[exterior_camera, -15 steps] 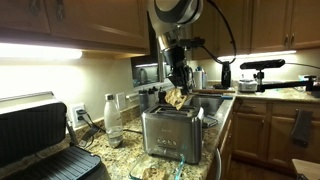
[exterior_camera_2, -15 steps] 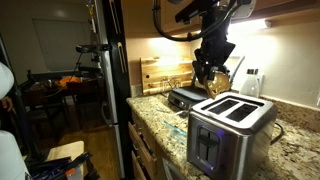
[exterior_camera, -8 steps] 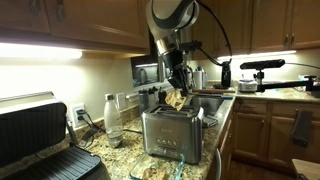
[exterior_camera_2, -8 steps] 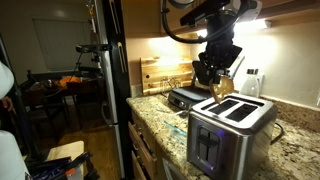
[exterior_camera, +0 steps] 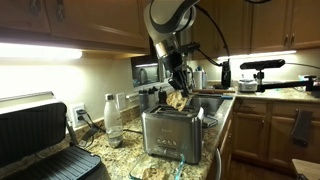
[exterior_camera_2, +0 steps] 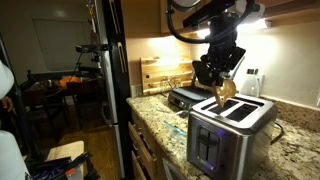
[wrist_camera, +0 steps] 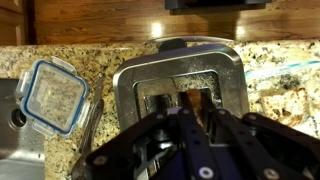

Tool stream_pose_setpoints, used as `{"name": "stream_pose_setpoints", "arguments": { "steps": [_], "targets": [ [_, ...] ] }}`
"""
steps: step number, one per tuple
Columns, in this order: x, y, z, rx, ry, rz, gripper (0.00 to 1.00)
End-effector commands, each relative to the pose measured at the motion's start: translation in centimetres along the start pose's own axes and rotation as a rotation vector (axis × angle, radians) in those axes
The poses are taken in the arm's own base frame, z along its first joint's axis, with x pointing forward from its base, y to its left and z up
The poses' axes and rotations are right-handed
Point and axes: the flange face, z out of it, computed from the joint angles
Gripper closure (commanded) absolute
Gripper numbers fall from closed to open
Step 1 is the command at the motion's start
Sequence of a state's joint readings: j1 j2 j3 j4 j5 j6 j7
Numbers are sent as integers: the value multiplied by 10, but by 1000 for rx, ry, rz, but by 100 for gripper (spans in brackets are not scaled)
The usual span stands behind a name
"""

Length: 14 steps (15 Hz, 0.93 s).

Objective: Put one slice of bread in the toaster

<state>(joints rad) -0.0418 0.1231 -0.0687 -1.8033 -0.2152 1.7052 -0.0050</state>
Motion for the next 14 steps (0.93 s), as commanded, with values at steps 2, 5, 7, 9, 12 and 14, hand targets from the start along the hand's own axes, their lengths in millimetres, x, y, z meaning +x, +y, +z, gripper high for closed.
{"name": "stream_pose_setpoints", "arguments": {
  "steps": [2,5,7,9,12,14],
  "targets": [
    [1,4,-5,0,-19,-18,97],
    [2,3,-4,5,-18,-21,97],
    [3,3,-3,8,-20,-24,97],
    [3,3,-2,10,-21,-21,61],
    [2,4,-3,14,-19,-18,47],
    [1,4,-3,16,-18,-16,36]
  ]
}}
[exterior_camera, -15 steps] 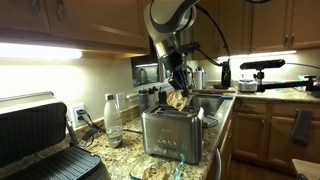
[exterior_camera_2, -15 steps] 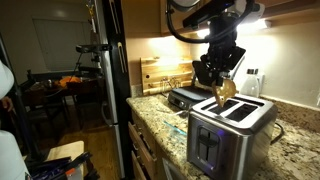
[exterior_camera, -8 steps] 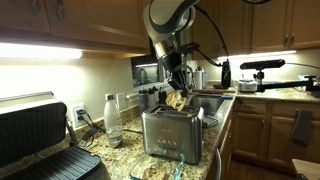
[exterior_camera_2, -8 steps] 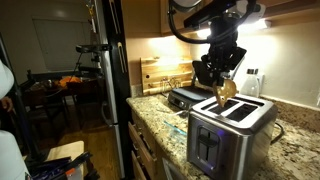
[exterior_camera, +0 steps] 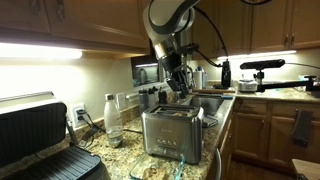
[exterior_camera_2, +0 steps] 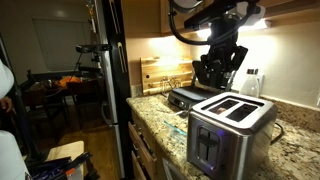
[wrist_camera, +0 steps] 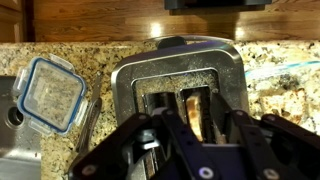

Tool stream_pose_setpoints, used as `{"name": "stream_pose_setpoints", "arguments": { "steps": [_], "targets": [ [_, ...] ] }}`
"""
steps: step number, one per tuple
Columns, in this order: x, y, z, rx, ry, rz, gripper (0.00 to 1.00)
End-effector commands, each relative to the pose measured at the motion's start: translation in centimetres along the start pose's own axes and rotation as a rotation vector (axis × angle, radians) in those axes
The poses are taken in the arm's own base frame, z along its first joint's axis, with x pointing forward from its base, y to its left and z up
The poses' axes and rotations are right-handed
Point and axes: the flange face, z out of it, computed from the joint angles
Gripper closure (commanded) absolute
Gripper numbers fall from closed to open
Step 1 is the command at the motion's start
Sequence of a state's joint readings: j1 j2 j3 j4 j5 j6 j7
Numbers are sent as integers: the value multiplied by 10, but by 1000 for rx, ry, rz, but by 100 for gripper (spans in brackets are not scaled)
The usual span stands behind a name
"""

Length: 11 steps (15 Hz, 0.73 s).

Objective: Put one slice of bread in the toaster

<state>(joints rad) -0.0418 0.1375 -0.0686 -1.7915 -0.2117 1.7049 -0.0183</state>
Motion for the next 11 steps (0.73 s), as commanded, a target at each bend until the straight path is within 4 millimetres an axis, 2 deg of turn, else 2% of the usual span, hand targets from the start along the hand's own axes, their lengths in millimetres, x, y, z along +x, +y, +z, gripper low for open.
{"name": "stream_pose_setpoints", "arguments": {
  "steps": [1,2,3,6,11],
  "targets": [
    [-4,5,-6,14,-14,-1,29],
    [-5,5,-7,18,-9,1,23],
    [0,0,-2,1,1,1,41],
    [0,0,-3,3,3,1,23],
    [0,0,-3,3,3,1,22]
  ]
}}
